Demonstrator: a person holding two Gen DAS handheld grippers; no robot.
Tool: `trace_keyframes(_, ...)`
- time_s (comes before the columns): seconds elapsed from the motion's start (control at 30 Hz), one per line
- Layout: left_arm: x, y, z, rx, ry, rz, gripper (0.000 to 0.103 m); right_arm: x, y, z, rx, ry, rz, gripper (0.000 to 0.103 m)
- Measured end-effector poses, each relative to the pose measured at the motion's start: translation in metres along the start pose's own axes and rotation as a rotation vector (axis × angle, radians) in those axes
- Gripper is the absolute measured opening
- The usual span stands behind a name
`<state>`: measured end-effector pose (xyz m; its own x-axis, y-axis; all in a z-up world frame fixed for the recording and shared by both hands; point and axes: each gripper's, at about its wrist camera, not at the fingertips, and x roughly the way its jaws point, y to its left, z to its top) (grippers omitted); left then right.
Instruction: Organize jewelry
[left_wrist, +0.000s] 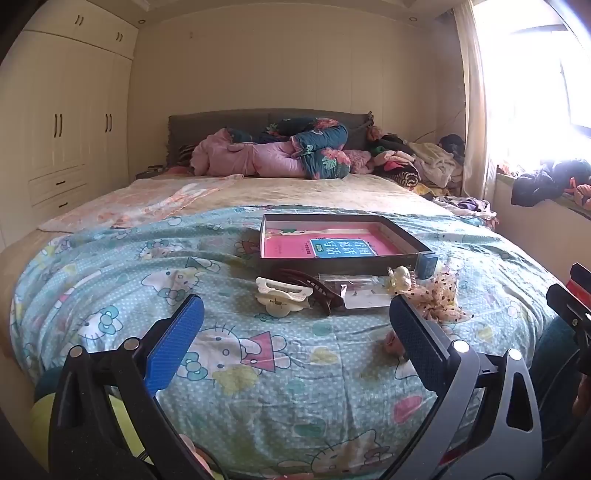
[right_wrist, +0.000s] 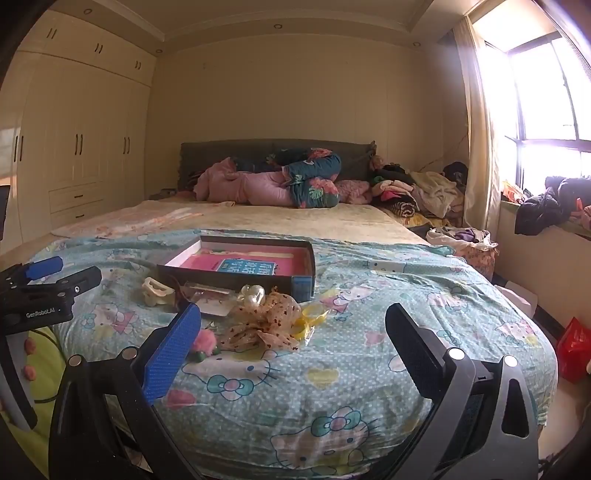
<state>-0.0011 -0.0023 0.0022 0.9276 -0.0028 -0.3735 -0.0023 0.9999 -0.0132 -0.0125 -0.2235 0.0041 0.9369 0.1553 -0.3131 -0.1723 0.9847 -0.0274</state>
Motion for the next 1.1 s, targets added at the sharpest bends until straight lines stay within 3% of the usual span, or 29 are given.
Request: trace_keyframes(1.1,0.0012,0.0023,0.003,-0.007,-0.002,0.001,0.092,-0.004,-0.0008,0.0019,-0.007,-0.013,0.002,0.097)
